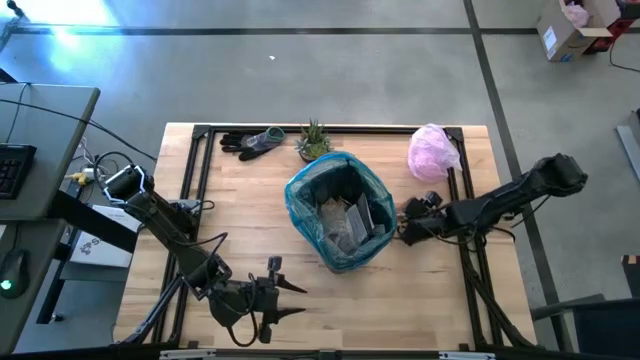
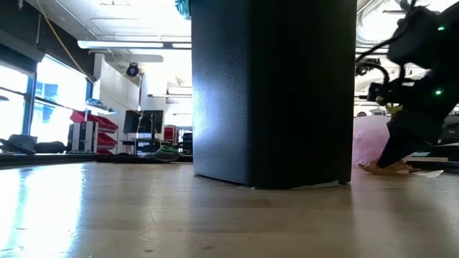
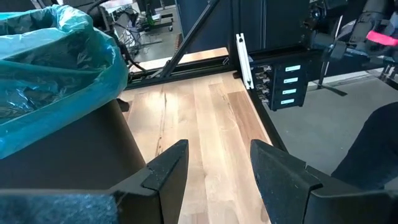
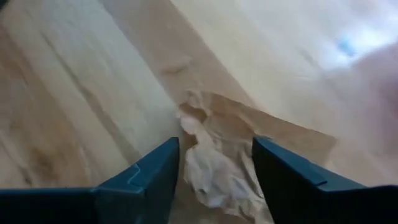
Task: Place trash/remove bag and relplace
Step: Put the brown napkin into the trash bin
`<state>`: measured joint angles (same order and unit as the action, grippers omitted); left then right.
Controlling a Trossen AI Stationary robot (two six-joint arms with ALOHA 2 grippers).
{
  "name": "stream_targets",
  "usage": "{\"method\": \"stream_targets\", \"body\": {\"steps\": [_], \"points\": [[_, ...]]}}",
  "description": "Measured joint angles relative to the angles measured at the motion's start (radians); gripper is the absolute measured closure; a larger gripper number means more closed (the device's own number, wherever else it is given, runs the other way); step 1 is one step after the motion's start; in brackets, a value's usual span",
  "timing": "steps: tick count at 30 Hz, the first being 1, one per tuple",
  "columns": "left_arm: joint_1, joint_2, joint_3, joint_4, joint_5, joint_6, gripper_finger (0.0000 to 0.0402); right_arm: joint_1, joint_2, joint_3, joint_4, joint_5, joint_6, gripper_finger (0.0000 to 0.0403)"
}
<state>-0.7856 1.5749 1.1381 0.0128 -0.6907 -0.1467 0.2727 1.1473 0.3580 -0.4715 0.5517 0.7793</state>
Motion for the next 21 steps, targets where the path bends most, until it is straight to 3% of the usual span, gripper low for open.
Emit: {"method": "stream_targets", "body": {"steps": [4, 9, 17, 21], "points": [[0.0, 0.0, 0.0, 0.0, 0.0, -0.004, 0.0243, -0.059, 0.026, 0.0, 0.031, -0.087, -0.036, 0.0259], [-0.003, 0.0, 0.0, 0.0, 0.0, -0.006, 0.0243, -0.062, 0.056, 0.0, 0.053, -0.099, 0.0, 0.0382], [-0.017, 0.0, 0.0, -0.004, 0.0, -0.009, 0.0243, 0.035, 0.056, 0.053, 0.119, 0.025, 0.128, 0.0402], [-0.026, 0.0, 0.0, -0.015, -0.002, -0.026, 0.0243, 0.106, 0.056, 0.173, 0.014, 0.156, 0.19, 0.0403]]}}
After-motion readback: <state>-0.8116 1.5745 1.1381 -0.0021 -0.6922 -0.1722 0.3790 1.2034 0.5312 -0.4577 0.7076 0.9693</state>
